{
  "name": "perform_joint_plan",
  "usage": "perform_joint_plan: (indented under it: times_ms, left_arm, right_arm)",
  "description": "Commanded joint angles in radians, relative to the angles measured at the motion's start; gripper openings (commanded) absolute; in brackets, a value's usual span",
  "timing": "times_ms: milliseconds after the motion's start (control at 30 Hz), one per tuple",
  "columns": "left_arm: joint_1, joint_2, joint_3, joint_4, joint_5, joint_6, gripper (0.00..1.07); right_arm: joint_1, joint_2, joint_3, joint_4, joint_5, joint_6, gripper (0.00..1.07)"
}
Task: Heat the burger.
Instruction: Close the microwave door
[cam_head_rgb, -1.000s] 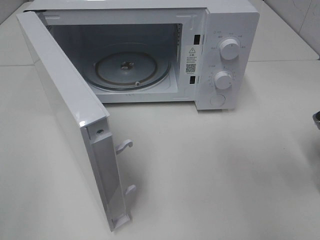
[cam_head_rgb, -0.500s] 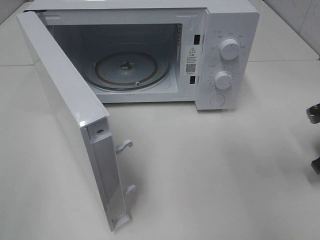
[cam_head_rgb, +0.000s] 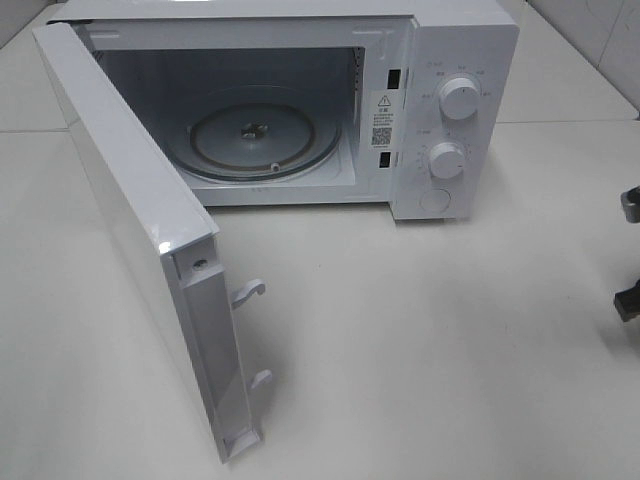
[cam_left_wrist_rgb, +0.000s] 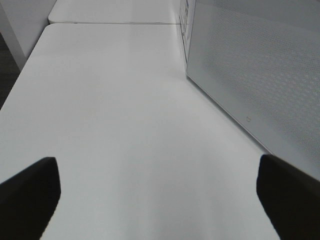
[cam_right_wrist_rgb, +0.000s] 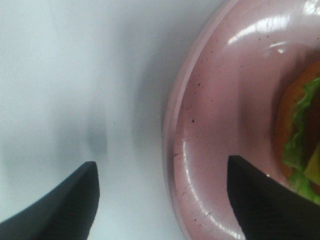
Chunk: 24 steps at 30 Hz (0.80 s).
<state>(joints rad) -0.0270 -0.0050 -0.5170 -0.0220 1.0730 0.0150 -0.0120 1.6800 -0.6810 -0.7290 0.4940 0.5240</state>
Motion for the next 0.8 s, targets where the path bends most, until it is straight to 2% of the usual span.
perform_joint_plan:
  times_ms: [33,100,167,267,333,433,467,500,600,667,800]
  left_arm:
    - [0.003,-0.004,-0.001,0.001,-0.001,-0.005,1.01]
    - [0.003,-0.004,-0.001,0.001,-0.001,-0.005,1.01]
    - [0.003,-0.004,-0.001,0.001,-0.001,-0.005,1.01]
    - [0.003,-0.004,-0.001,0.001,-0.001,-0.005,1.01]
    - [0.003,-0.004,-0.001,0.001,-0.001,-0.005,1.01]
    - [0.003,-0.004,-0.001,0.001,-0.001,-0.005,1.01]
    - [0.003,-0.004,-0.001,0.001,-0.001,-0.005,1.01]
    - [0.003,-0.004,-0.001,0.001,-0.001,-0.005,1.01]
    - [0.003,-0.004,-0.001,0.001,-0.001,-0.005,1.01]
    - [0.003,-0.004,-0.001,0.001,-0.001,-0.005,1.01]
    - [0.003,-0.004,-0.001,0.001,-0.001,-0.005,1.01]
  right_arm:
    - [-0.005,-0.041,-0.014,0.047,0.019,-0.028,0.73]
    - [-0.005,-0.058,-0.019,0.078,0.026,-0.044,0.73]
    - [-0.005,-0.122,-0.024,0.244,0.075,-0.188,0.73]
    - [-0.005,-0.141,-0.024,0.308,0.086,-0.231,0.73]
    - [-0.005,-0.223,-0.024,0.546,0.133,-0.42,0.73]
    - [-0.005,-0.241,-0.024,0.582,0.141,-0.456,0.73]
    - [-0.004,-0.287,-0.024,0.646,0.16,-0.493,0.73]
    - [-0.002,-0.334,-0.024,0.654,0.173,-0.486,0.73]
    - [-0.002,-0.357,-0.024,0.648,0.174,-0.478,0.73]
    - [-0.002,-0.44,-0.024,0.63,0.185,-0.478,0.8]
    - [-0.002,-0.491,-0.024,0.651,0.214,-0.493,0.83]
